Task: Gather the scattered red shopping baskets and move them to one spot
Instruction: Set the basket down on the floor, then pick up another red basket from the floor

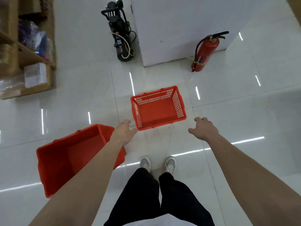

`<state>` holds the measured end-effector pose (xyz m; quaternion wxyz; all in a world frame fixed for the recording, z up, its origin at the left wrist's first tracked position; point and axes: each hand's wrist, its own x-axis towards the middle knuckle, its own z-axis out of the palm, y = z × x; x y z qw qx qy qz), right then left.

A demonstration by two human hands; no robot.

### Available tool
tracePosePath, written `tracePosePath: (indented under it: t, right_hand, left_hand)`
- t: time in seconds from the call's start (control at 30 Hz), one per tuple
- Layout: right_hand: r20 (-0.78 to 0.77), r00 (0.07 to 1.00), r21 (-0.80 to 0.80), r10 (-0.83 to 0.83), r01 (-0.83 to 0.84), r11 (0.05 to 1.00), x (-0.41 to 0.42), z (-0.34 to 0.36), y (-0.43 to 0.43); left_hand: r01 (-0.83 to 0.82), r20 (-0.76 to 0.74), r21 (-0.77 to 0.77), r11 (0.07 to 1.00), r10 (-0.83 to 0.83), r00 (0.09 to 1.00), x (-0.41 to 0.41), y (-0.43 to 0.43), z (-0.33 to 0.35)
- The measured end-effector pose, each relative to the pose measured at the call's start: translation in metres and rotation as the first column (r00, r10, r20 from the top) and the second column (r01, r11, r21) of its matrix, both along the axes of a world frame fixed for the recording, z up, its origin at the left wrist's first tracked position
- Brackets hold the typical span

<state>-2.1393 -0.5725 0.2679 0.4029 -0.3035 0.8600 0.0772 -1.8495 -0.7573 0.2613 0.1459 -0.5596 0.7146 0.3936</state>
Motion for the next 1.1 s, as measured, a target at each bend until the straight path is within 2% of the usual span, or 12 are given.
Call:
tracePosePath:
  t: [0.13,0.23,0.5,0.63,0.73,0.8,0.87,0.93,1.1]
  right_hand:
    - [0.019,1.000,0.002,0.018,-0.018,1.000,-0.037,-0.042,-0.038]
    - [0.037,0.999,0.003,0.010,-0.010,1.000,-0.065,-0.097,-0.070]
    - [0.052,0.998,-0.002,-0.029,0.029,1.000,-0.120,-0.327,-0.140]
    - [-0.032,0.999,-0.025,0.012,-0.013,1.000,-0.130,-0.452,-0.158]
    - [-0.201,0.974,-0.155,-0.106,0.075,0.985,-0.136,-0.512,-0.164]
    - [-0.234,0.954,-0.264,-0.186,0.122,0.957,-0.137,-0.535,-0.164]
    - [-0.139,0.947,-0.326,-0.288,0.231,0.917,-0.139,-0.547,-0.165]
    - [-0.066,0.945,-0.329,-0.320,0.282,0.901,-0.139,-0.548,-0.165]
    - [-0.015,0.954,-0.345,-0.301,0.277,0.897,-0.133,-0.483,-0.162]
  left_hand:
    - [-0.026,0.021,0.003,1.000,0.026,0.999,-0.037,-0.030,-0.044]
    - [-0.088,0.040,0.011,0.996,0.088,0.995,-0.059,-0.060,-0.101]
    - [-0.173,0.179,-0.043,0.984,0.178,0.968,-0.082,-0.132,-0.336]
    - [-0.372,0.199,-0.103,0.922,0.386,0.901,-0.074,-0.149,-0.458]
    - [-0.489,0.101,-0.098,0.867,0.497,0.862,-0.067,-0.147,-0.520]
    - [-0.533,0.023,-0.112,0.839,0.538,0.842,-0.063,-0.137,-0.542]
    - [-0.558,-0.014,-0.162,0.814,0.563,0.826,-0.062,-0.129,-0.552]
    - [-0.559,-0.038,-0.184,0.808,0.563,0.826,-0.061,-0.126,-0.549]
    - [-0.538,-0.043,-0.193,0.820,0.541,0.840,-0.055,-0.125,-0.482]
